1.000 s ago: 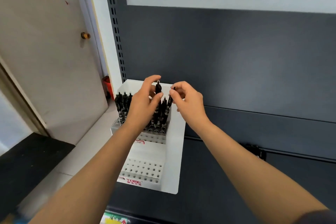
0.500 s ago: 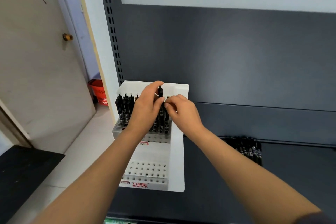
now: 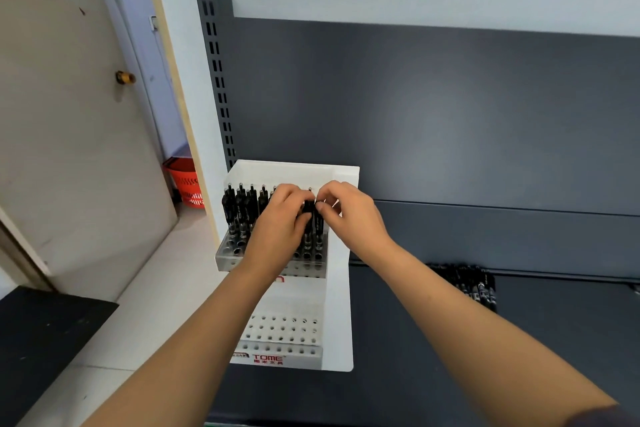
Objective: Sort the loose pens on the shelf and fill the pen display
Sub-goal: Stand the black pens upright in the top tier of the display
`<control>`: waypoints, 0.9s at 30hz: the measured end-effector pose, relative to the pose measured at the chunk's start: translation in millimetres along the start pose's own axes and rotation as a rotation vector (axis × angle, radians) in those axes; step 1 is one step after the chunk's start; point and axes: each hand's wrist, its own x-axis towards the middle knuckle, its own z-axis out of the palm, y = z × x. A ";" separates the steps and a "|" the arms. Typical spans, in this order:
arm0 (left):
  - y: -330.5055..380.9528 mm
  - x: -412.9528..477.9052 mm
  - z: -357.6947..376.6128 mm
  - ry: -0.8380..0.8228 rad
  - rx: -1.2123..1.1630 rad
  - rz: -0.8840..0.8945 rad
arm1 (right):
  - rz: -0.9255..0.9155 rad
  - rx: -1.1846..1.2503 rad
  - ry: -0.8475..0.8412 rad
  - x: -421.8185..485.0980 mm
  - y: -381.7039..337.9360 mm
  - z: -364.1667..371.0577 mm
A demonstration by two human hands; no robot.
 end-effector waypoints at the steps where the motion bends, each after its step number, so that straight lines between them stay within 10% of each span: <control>1: -0.7 -0.4 0.7 0.012 0.002 -0.003 | 0.000 0.005 -0.003 0.1 0.0 -0.3; 27: 29.9 26.6 5.6 0.099 0.184 0.051 | -0.068 0.059 0.057 -1.2 28.1 -18.7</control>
